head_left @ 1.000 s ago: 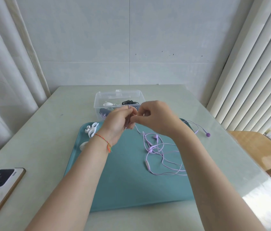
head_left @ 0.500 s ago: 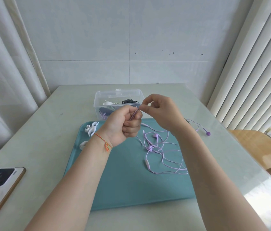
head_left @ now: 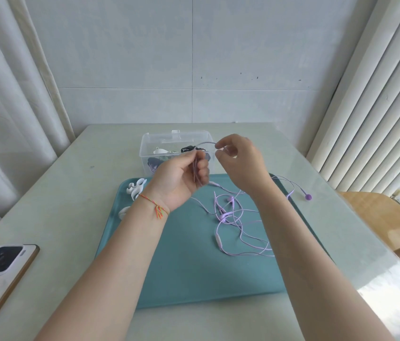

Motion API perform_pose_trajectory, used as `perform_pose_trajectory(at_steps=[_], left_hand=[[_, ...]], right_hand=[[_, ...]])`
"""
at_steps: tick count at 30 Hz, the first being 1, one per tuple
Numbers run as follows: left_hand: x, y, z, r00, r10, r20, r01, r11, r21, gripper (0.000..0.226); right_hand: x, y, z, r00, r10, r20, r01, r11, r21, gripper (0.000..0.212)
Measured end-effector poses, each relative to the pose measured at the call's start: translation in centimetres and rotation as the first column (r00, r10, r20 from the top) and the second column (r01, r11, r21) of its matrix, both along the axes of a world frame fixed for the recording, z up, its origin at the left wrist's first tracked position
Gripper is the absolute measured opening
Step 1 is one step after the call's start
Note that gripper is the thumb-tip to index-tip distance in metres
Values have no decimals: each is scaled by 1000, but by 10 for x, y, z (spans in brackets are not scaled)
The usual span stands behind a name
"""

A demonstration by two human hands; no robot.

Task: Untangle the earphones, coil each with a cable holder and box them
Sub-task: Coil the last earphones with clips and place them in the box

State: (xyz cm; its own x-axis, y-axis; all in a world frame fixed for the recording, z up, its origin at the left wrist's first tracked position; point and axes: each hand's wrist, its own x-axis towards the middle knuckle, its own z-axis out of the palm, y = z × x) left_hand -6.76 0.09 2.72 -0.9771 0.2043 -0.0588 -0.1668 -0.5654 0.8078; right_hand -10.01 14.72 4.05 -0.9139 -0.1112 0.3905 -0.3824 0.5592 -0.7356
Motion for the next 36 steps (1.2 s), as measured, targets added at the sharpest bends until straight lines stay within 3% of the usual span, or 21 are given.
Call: perform_pose_trajectory(at_steps=[4,6,10,16,21,28,36], left_hand=[[-5,-1,-3,987,160,25,-162,979,121,30],[-5,0,-4,982,182,41,-186,973,137,26],[0,7,-2,979,194,68,-201,972,119,29],[2,12,-2,980,165,111,-178,976,126,24],[3,10,1,980,142,137,-162,976,148,27],[3,2,4,973,197,123,-217,960,179,30],[2,12,0,979,186,89,-195,974,118,31]], right_hand=[[10,-10,3,982,-46,-183,43,999,-21,14],[15,-16,4,993,21,-116,-18,999,33,6],[24,-28,-4,994,88,61,-93,992,88,17],[23,-29,-5,996,55,73,-64,990,125,16],[23,-26,-2,986,107,125,-131,969,208,17],[23,-25,0,978,165,128,-174,983,63,14],[18,-28,-9,979,171,112,-183,977,107,9]])
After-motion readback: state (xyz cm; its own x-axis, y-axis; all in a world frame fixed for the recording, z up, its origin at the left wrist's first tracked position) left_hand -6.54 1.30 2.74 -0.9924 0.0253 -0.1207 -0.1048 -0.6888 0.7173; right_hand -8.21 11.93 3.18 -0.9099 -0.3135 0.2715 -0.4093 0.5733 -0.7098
